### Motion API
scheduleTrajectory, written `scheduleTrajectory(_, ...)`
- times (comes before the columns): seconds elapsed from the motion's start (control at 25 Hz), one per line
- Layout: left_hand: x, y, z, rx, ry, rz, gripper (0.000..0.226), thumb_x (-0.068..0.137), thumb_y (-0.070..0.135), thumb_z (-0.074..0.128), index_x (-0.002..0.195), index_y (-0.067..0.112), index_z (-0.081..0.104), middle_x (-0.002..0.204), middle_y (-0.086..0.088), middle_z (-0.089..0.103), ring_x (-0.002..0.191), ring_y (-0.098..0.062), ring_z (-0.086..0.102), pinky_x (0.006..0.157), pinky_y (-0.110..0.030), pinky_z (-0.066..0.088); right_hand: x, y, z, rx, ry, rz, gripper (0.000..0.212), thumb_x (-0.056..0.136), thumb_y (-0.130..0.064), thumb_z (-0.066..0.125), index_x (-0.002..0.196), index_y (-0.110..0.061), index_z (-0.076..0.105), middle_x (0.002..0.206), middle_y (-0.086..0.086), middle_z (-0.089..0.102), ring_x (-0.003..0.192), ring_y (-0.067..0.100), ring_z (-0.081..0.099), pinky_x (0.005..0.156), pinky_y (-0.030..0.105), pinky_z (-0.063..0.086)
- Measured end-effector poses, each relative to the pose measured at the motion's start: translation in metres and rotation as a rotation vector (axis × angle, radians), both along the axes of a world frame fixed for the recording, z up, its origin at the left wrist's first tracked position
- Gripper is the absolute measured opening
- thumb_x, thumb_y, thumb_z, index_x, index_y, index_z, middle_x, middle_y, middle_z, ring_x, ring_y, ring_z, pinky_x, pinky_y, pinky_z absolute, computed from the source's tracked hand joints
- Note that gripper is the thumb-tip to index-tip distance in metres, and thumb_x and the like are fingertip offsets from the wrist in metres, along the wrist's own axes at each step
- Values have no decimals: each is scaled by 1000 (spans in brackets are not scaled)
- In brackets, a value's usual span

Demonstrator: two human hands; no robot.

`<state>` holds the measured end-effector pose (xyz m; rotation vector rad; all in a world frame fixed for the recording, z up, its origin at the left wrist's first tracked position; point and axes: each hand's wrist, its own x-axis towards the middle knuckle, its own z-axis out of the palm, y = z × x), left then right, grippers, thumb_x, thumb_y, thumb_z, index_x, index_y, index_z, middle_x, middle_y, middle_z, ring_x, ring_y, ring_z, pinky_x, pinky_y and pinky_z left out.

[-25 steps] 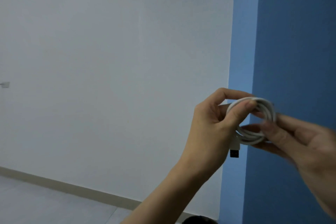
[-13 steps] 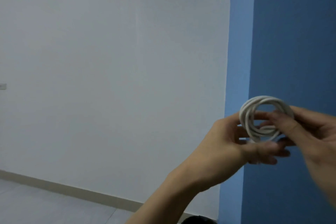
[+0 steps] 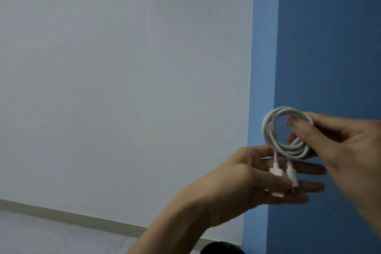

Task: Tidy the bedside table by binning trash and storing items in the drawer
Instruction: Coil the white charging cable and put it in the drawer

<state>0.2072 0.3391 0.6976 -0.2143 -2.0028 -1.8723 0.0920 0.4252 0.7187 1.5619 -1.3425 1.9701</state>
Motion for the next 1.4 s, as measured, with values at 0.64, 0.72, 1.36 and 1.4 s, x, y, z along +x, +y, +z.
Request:
scheduleTrajectory(0.64, -9, -5, 3, 107, 249, 172, 46, 93, 36, 41, 124, 4, 53, 114, -20, 66, 99, -31, 67, 91, -41, 52, -8, -9, -2, 26, 148, 17, 22, 74, -50, 62, 87, -37, 74, 96, -16, 73, 90, 2, 68, 79, 27, 55)
scheduleTrajectory(0.72, -11, -7, 5, 194, 274, 141, 61, 87, 40, 37, 133, 1, 45, 131, -30, 52, 104, -36, 60, 96, -44, 48, -11, -12, -4, 14, 198, -76, 27, 69, -60, 55, 87, -46, 70, 112, -26, 65, 113, -4, 54, 90, 10, 43)
scheduleTrajectory(1.36, -114, -42, -99, 231, 79, 351, 30, 100, 22, 34, 104, 14, 63, 109, 0, 72, 80, -11, 67, 70, -31, 49, -80, -29, -135, 446, -682, 566, 73, 31, -49, 87, 86, -4, 74, 87, 21, 74, 73, 31, 72, 63, 35, 59)
scheduleTrajectory(1.4, -129, -46, -118, 217, 51, 388, 31, 100, 19, 35, 106, 11, 64, 112, -2, 71, 88, -13, 67, 77, -37, 50, -90, -32, -154, 419, -733, 543, 68, 34, -46, 87, 87, -5, 74, 88, 20, 74, 75, 31, 72, 61, 32, 60)
